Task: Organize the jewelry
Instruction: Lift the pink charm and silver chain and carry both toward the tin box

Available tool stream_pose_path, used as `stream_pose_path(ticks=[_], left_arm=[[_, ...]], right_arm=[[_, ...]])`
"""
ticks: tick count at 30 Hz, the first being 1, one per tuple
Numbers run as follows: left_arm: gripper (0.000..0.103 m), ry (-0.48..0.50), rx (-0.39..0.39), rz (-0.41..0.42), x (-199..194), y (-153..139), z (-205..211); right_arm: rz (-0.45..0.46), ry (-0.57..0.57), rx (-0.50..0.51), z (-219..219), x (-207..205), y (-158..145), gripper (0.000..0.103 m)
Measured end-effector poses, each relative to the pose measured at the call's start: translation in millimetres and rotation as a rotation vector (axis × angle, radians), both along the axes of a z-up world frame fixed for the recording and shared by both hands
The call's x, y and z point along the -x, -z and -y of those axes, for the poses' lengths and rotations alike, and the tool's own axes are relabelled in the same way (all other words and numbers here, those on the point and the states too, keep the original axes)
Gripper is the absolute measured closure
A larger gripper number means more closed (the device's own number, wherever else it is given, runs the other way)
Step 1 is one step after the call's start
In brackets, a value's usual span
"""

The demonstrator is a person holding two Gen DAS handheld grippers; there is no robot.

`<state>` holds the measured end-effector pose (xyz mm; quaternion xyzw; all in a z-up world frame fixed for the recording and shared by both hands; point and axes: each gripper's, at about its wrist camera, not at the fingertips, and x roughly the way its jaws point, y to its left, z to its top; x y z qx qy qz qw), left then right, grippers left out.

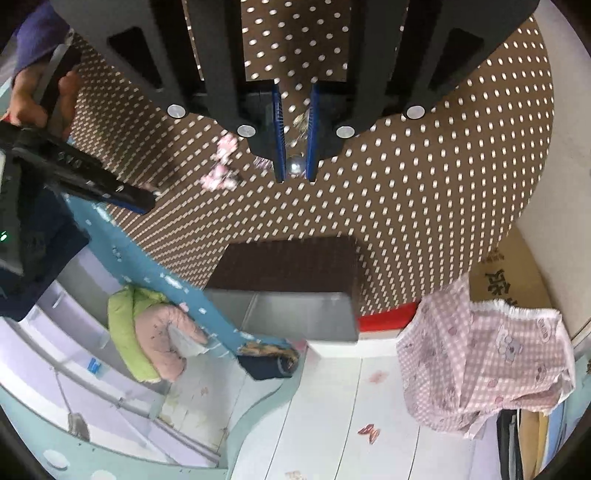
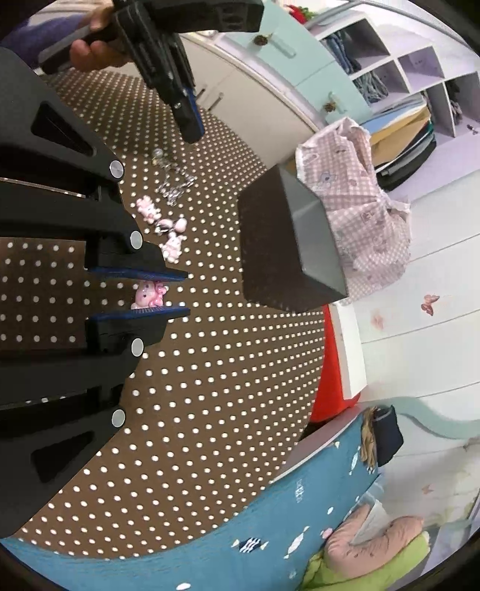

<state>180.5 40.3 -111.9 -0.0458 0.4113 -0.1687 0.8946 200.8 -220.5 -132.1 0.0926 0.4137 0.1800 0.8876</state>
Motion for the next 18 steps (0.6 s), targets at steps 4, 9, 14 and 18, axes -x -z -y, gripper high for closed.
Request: stream_pose_path(ticks=[4,9,14,18], left_arm=[[0.094,0.012,0.017,0.032,-4.0,-17.1,-0.1],[0.094,0.032,0.044,0.048,-15.3,-36.1,4.0],[0.094,0.049,0.042,0.067,-24.3,-49.6,3.8],[0.092,0.069,0.032,0.025,-21.2,-33.4,1.1]], right_arm=[[0.013,-0.001,-0.022,4.1,-1.0,-10.3,0.089],[0.013,-0.010,-0.075,9.9,-10.0,-22.9,0.089],[0.046,-0.011,-0.065,6.8,-17.5,-41.5,0.089],[0.048,-0.020,-0.060,3.4,-17.4,-42.9,0.089]])
